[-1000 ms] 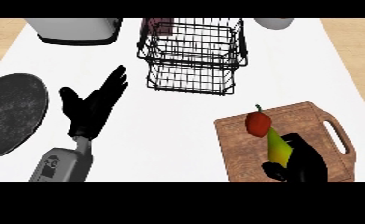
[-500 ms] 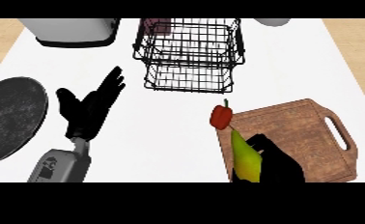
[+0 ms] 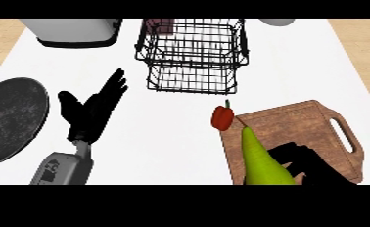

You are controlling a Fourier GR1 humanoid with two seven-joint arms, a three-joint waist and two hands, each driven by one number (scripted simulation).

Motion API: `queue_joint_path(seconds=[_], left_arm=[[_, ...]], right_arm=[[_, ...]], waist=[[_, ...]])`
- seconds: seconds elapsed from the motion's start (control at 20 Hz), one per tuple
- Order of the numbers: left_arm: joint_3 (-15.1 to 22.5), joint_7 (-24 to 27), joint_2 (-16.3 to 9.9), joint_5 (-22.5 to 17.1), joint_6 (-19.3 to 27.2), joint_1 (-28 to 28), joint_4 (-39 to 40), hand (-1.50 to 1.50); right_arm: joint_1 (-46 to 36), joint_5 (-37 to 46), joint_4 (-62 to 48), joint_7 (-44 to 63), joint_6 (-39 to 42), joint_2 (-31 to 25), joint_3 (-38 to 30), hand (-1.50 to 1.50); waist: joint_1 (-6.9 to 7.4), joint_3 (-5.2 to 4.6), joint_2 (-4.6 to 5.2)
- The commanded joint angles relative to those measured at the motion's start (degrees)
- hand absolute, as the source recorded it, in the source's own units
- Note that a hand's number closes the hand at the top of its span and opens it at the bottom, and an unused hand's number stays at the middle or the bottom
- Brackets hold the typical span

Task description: Pick the pear from the cutting board and place it in the tiered basket

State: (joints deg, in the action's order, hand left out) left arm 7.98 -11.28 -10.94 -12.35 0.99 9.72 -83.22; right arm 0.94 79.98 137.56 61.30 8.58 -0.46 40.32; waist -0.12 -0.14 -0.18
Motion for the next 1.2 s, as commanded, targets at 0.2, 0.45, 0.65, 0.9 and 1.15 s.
queue_joint_path(seconds=[0.2,0.45,0.65,0.9,1.15], left_arm=[[1.17,-1.24,1.34,2.26,0.98,0.99,-1.18,0.00],[-0.14,-1.98,-0.11,0.75,-0.95,1.33,-0.84,0.00],[0.17,-1.76,1.04,1.69,0.41,2.02,-0.72,0.00],[0.33,-1.97,0.62,2.09,-0.22,1.91,-0.65,0.00],[0.20,0.44,0.98,1.93,-1.18,-0.41,0.12,0.00]], right_arm=[[-24.13,-3.07,1.73,13.72,15.45,0.44,-4.41,1.50],[-32.38,-8.89,-7.15,13.02,15.74,0.44,-11.53,1.50],[-40.94,-14.07,-14.70,11.63,17.61,0.44,-19.78,1.50],[-52.95,-19.17,-25.75,14.93,13.33,0.44,-26.11,1.50],[-62.60,-20.95,-40.56,8.47,9.78,0.44,-37.36,1.50]], waist=[[0.62,-0.02,0.14],[1.42,-0.11,0.29],[1.50,-0.08,0.27],[1.88,-0.03,0.17],[2.01,0.02,0.43]])
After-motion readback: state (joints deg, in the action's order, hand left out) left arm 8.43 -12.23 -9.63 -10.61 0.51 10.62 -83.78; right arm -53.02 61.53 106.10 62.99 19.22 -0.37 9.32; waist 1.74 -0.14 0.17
